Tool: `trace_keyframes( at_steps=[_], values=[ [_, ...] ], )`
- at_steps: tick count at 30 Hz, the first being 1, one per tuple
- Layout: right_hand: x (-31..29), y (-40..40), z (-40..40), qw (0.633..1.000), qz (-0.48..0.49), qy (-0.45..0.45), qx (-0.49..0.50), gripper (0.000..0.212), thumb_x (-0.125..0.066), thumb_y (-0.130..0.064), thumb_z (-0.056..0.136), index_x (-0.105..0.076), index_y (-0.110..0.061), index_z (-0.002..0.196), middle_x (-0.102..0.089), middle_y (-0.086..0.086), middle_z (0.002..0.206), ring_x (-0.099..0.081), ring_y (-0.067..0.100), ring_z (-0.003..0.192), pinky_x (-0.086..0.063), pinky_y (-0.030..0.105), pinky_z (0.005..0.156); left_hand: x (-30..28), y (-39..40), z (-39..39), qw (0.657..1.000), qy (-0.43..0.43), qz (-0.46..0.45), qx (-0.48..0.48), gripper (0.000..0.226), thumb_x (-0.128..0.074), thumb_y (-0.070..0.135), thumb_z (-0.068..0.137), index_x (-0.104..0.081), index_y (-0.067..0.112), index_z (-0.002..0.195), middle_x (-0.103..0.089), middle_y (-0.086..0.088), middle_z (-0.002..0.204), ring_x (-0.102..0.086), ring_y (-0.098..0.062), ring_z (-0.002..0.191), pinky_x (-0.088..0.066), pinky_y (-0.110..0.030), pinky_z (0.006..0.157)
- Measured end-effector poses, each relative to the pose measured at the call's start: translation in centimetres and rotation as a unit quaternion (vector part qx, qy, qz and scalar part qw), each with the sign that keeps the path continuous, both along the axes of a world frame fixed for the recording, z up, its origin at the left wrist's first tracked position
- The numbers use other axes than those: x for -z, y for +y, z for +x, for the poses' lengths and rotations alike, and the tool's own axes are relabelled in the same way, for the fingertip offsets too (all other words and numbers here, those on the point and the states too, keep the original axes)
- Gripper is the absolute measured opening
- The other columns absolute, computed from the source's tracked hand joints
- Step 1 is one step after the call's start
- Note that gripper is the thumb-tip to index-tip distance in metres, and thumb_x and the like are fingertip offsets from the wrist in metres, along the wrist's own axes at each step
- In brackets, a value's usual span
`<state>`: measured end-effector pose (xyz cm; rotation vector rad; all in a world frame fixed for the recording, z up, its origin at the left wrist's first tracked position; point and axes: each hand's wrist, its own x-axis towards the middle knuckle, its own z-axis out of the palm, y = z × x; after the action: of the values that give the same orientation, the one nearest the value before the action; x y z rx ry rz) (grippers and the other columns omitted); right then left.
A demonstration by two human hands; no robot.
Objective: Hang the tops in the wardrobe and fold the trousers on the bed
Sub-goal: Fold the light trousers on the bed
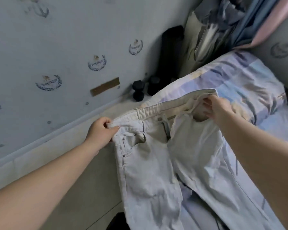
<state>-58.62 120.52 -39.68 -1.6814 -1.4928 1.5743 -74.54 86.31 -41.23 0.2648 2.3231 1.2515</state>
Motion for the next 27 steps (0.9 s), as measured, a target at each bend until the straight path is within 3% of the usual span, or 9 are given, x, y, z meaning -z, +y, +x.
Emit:
trace_keyframes(
  at_steps=[4, 9, 11, 12, 14, 18, 22, 24, 27],
  values=[
    [8.5, 0.7, -9.5, 0.999, -0.040, -0.001, -0.010, 0.018, -0.058, -0.023, 0.085, -0.062, -0.016, 0.101, -0.065, -0.001, 0.088, -0.064, 0.018, 0.087, -0.053, 0.038, 0.077, 8.1, 0.6, -8.7, 0.998, -0.011, -0.069, 0.002, 0.019, -0.072, 0.014, 0.080, -0.055, 0.021, 0.078, -0.058, -0.003, 0.070, -0.056, -0.023, 0.058, -0.057, -0.051, 0.073],
    [16.1, 2.1, -17.2, 0.997, -0.038, -0.004, -0.062, 0.025, -0.057, -0.027, 0.074, -0.052, -0.018, 0.097, -0.057, 0.006, 0.090, -0.062, 0.023, 0.082, -0.049, 0.034, 0.070, 16.6, 1.4, -16.2, 0.992, -0.013, -0.122, 0.006, 0.015, -0.070, 0.014, 0.081, -0.056, 0.018, 0.079, -0.062, -0.009, 0.079, -0.065, -0.033, 0.076, -0.056, -0.054, 0.078],
    [19.8, 1.8, -18.4, 0.995, -0.048, 0.001, -0.091, 0.053, -0.060, -0.029, 0.072, -0.044, -0.020, 0.122, -0.053, 0.006, 0.090, -0.055, 0.019, 0.072, -0.048, 0.034, 0.068, 20.4, 1.6, -18.1, 0.988, -0.010, -0.155, 0.004, 0.012, -0.067, 0.010, 0.082, -0.056, 0.015, 0.083, -0.066, -0.011, 0.092, -0.065, -0.035, 0.086, -0.054, -0.049, 0.084],
    [21.6, 1.3, -18.5, 0.993, -0.061, -0.001, -0.101, 0.067, -0.062, -0.029, 0.077, -0.033, -0.026, 0.138, -0.055, 0.005, 0.095, -0.056, 0.019, 0.076, -0.050, 0.035, 0.073, 21.9, 1.7, -18.6, 0.985, -0.002, -0.175, 0.005, 0.011, -0.066, 0.009, 0.083, -0.058, 0.015, 0.088, -0.066, -0.012, 0.102, -0.063, -0.033, 0.092, -0.052, -0.044, 0.089],
    [25.3, -0.6, -17.7, 0.988, -0.076, -0.021, -0.132, 0.071, -0.060, -0.028, 0.086, -0.022, -0.032, 0.147, -0.058, 0.004, 0.117, -0.060, 0.019, 0.097, -0.051, 0.036, 0.082, 24.6, 2.0, -19.2, 0.974, 0.033, -0.225, 0.020, 0.023, -0.065, 0.010, 0.083, -0.062, 0.013, 0.106, -0.062, -0.011, 0.118, -0.059, -0.028, 0.104, -0.045, -0.036, 0.092],
    [30.8, -5.4, -14.7, 0.948, -0.032, -0.148, -0.280, 0.052, -0.062, -0.027, 0.089, -0.046, -0.016, 0.137, -0.057, 0.009, 0.131, -0.058, 0.025, 0.114, -0.045, 0.042, 0.099, 27.1, 5.3, -18.7, 0.950, 0.127, -0.250, 0.141, 0.022, -0.061, 0.015, 0.087, -0.066, 0.015, 0.108, -0.061, -0.007, 0.114, -0.057, -0.026, 0.106, -0.043, -0.037, 0.093],
    [34.4, -8.7, -14.0, 0.906, 0.039, -0.215, -0.362, 0.039, -0.060, -0.031, 0.088, -0.054, -0.024, 0.126, -0.057, 0.004, 0.125, -0.054, 0.021, 0.114, -0.041, 0.027, 0.083, 28.3, 11.0, -17.1, 0.902, 0.237, -0.255, 0.255, 0.018, -0.059, 0.032, 0.090, -0.070, 0.027, 0.103, -0.065, 0.004, 0.107, -0.057, -0.022, 0.108, -0.037, -0.036, 0.094],
    [35.5, -9.2, -14.7, 0.894, 0.109, -0.243, -0.359, 0.037, -0.063, -0.039, 0.085, -0.054, -0.025, 0.118, -0.052, 0.003, 0.121, -0.050, 0.023, 0.112, -0.036, 0.028, 0.075, 29.0, 13.3, -16.8, 0.870, 0.231, -0.287, 0.327, 0.023, -0.057, 0.044, 0.089, -0.069, 0.029, 0.101, -0.064, 0.004, 0.109, -0.056, -0.021, 0.109, -0.042, -0.035, 0.093],
    [36.6, -9.3, -16.0, 0.869, 0.210, -0.274, -0.355, 0.041, -0.061, -0.044, 0.085, -0.051, -0.018, 0.116, -0.049, 0.005, 0.117, -0.046, 0.026, 0.111, -0.040, 0.033, 0.077, 30.1, 15.5, -16.5, 0.808, 0.266, -0.336, 0.404, 0.028, -0.054, 0.058, 0.085, -0.060, 0.030, 0.084, -0.059, 0.005, 0.102, -0.057, -0.019, 0.104, -0.041, -0.032, 0.084]
  ],
)
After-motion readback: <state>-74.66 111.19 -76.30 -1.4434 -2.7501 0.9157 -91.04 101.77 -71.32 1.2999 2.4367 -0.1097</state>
